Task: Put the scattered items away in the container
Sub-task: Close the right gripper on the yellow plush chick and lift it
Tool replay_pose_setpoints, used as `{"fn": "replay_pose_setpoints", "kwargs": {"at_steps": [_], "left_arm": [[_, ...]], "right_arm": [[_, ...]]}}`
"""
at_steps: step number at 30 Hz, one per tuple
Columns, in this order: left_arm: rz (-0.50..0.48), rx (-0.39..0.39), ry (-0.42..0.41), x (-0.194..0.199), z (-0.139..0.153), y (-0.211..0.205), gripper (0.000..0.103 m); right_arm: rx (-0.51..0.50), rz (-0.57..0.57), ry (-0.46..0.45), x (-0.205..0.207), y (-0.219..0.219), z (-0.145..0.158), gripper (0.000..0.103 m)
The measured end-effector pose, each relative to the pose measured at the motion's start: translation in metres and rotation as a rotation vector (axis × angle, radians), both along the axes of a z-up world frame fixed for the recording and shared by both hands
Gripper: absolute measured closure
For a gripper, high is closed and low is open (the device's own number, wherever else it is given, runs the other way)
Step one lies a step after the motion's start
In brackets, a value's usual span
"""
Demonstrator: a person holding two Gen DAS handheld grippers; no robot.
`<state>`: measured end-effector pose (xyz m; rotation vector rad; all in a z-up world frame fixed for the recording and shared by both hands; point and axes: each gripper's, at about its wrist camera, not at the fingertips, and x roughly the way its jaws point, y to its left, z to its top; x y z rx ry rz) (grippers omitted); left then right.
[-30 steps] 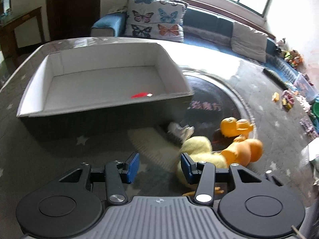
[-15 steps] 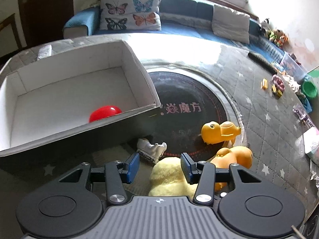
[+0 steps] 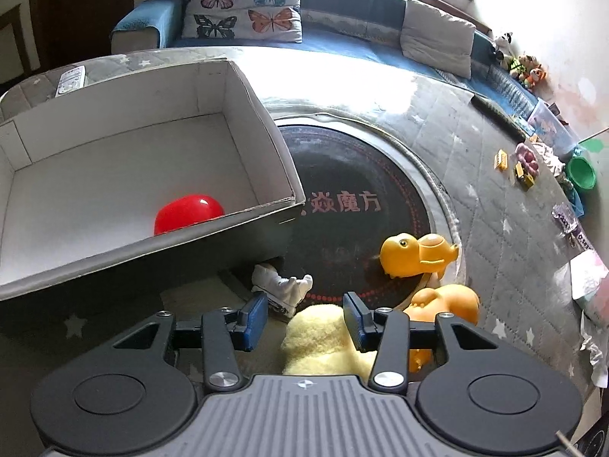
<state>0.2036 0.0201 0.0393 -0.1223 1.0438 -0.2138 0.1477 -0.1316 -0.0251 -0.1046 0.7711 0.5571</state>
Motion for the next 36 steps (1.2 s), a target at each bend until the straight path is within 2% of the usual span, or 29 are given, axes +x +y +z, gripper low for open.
{"fn": "replay_pose_setpoints", "kwargs": {"at_steps": [4,8,11,15,20,23,29,36], "left_arm": [[-0.003,-0.003,0.021,0.0,-0.002,0.002,0.056],[-0.015,-0.019,0.044,-0.001,-0.006,0.003,0.056],[-0.01,-0.019,0.059,-0.002,-0.012,0.005,0.056],[0.008,-0.066,0.064,-0.004,-0.015,0.013,0.064],[0.037,-0.079,0.056,-0.01,-0.014,0.02,0.065],[0.056,-0.092,0.043,-0.016,-0.012,0.026,0.066],[0.102,-0.129,0.003,-0.028,0.003,0.043,0.067],[0.166,-0.149,-0.118,-0.03,0.045,0.064,0.067]], "right_arm": [[-0.019,0.022,-0.019,-0.004,0.004,-0.001,0.046],[-0.079,0.057,-0.069,-0.008,0.013,-0.003,0.046],[-0.078,0.072,-0.068,-0.01,0.015,-0.004,0.046],[-0.06,0.062,-0.055,-0.01,0.012,-0.001,0.045],[-0.032,0.051,-0.045,-0.011,0.008,0.003,0.046],[-0.014,0.063,-0.03,-0.012,0.006,0.006,0.054],[0.033,0.092,-0.041,-0.013,0.001,0.022,0.055],[0.076,0.138,-0.125,0.003,0.008,0.054,0.055]]}}
